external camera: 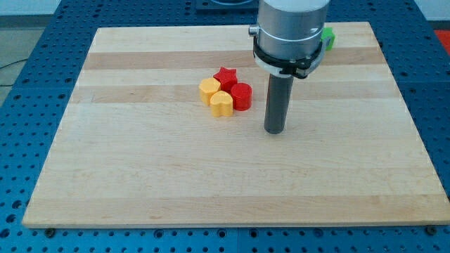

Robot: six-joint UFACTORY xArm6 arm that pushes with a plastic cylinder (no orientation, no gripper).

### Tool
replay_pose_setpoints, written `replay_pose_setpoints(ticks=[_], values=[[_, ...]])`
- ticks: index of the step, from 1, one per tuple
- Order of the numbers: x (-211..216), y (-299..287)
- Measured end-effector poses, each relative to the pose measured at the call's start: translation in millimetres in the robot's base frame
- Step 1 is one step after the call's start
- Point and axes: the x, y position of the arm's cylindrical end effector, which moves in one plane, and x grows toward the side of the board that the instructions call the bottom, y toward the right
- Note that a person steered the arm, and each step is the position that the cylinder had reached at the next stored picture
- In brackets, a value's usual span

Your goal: Push the blue blocks downwards

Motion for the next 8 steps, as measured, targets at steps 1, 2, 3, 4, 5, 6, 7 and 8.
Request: replay_pose_setpoints(ticks=[1, 2, 3, 4, 5, 6, 7, 8], values=[[-2.8, 55.5], [-72.2, 129.3], [-153.7, 171.6], [-235.1, 169.7], [-259.7, 128.2], [-256.4, 70.1], [-255.4, 71.1], [-269.6, 73.3]])
